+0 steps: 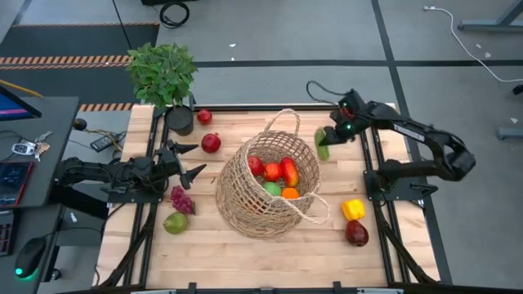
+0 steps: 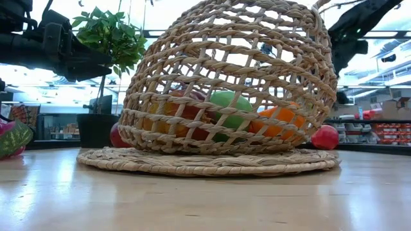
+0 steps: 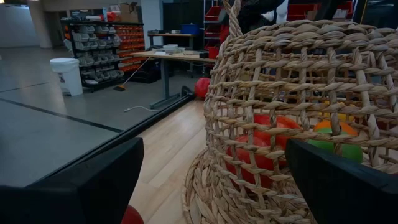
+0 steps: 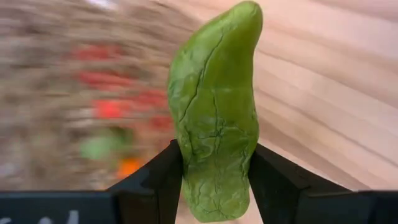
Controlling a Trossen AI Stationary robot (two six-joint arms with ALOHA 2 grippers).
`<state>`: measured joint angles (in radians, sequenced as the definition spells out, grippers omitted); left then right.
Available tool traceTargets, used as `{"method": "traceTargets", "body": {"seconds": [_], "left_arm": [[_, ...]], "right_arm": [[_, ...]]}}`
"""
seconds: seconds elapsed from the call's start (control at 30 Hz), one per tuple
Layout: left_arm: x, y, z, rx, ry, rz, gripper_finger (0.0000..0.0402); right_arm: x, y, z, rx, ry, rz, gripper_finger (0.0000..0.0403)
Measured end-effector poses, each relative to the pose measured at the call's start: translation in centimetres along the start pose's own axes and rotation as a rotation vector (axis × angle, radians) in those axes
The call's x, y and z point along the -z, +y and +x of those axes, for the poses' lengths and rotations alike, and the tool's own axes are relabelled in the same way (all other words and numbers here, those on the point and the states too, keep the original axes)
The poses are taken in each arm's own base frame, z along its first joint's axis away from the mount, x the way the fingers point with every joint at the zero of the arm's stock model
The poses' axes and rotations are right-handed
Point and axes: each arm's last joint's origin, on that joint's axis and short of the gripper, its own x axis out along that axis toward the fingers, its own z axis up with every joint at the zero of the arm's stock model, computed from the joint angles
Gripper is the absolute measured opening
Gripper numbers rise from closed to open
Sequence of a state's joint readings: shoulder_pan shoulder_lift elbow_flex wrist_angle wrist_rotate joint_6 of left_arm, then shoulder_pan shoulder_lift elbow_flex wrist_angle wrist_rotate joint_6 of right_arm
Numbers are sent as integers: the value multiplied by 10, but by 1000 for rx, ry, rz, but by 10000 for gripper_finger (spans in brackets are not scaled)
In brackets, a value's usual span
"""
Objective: Build produce basket
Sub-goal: Put the green cucumber into the brown basket
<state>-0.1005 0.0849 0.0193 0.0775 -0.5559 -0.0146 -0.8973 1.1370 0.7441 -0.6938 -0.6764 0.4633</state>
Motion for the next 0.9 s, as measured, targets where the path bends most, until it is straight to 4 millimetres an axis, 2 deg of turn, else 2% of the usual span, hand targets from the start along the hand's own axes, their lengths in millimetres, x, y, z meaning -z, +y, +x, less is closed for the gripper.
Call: {"method": "traceTargets", "body": {"seconds": [0.13, 0.37, 0.53, 0.7, 0.8, 0.9], "left_arm": [[0, 0, 0, 0, 0, 0, 398], [0, 0, 0, 0, 0, 0, 398], [0, 0, 0, 0, 0, 0, 398], [0, 0, 0, 0, 0, 0, 398], [0, 0, 0, 0, 0, 0, 398], [0, 0, 0, 0, 0, 0, 398]], "right_arm": [[1, 23, -14, -177, -94, -88, 173], [12, 54, -40, -331, -256, -216, 172], [14, 85, -62, -601, -320, -329, 172], [19, 114, -80, -825, -419, -529, 172], [24, 126, -88, -915, -496, -639, 172], [25, 132, -89, -952, -526, -669, 172]]}}
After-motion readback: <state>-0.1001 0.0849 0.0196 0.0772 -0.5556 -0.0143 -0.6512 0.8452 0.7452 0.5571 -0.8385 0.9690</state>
